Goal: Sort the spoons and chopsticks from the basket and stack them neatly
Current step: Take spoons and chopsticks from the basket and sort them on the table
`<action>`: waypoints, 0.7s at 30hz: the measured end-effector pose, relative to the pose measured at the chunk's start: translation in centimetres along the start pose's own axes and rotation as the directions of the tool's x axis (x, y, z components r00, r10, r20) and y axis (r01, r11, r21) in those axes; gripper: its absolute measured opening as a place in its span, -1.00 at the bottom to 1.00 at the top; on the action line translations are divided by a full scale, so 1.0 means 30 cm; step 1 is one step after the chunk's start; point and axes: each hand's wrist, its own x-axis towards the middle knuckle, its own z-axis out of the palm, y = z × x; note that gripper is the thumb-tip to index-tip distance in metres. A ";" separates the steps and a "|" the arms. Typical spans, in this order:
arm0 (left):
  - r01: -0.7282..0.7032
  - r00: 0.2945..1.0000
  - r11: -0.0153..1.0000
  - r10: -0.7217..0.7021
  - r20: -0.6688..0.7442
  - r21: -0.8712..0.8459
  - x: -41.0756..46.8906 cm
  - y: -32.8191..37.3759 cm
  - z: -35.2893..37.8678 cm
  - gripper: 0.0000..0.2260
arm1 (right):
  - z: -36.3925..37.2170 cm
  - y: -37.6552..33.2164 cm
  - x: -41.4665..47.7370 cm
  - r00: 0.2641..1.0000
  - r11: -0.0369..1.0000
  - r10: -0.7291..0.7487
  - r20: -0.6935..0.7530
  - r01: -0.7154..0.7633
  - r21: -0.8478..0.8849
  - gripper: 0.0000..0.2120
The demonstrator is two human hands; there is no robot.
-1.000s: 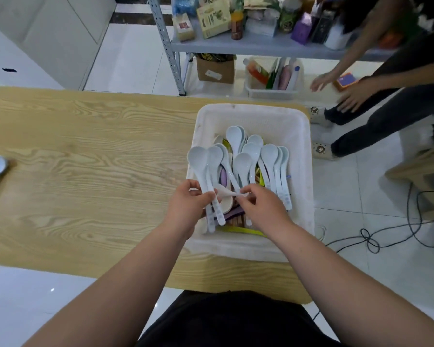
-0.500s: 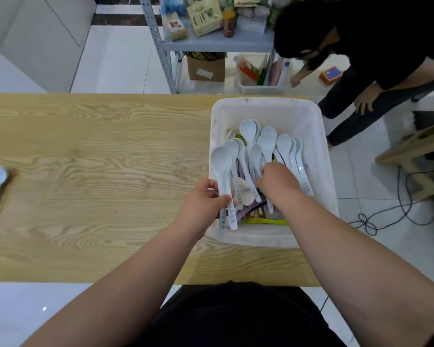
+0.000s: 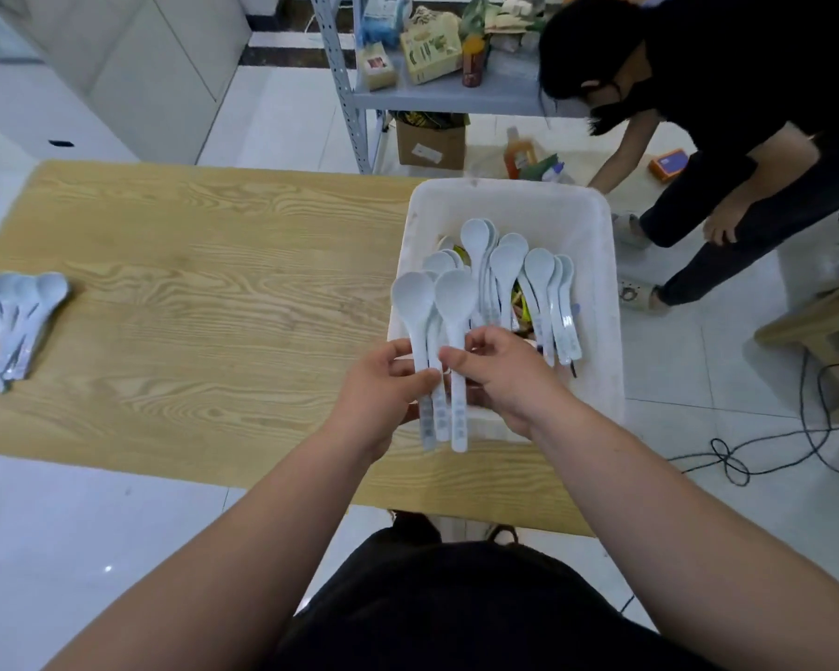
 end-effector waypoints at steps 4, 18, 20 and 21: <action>0.005 0.994 0.999 -0.008 -0.108 -0.034 -0.137 -0.077 0.001 -0.71 | 0.055 0.090 -0.059 0.994 1.000 0.013 0.107 -0.015 0.017 -0.72; -0.132 0.927 0.947 0.013 -0.374 -0.294 -0.507 -0.279 -0.370 -0.64 | 0.561 0.175 -0.236 0.939 0.934 -0.016 0.344 0.137 -0.329 -0.74; -0.159 0.918 0.941 0.030 -0.396 -0.297 -0.553 -0.284 -0.476 -0.64 | 0.681 0.172 -0.255 0.927 0.919 -0.007 0.375 0.154 -0.364 -0.74; -0.170 0.912 0.940 0.036 -0.410 -0.296 -0.580 -0.286 -0.535 -0.63 | 0.745 0.172 -0.268 0.921 0.915 -0.002 0.390 0.159 -0.371 -0.74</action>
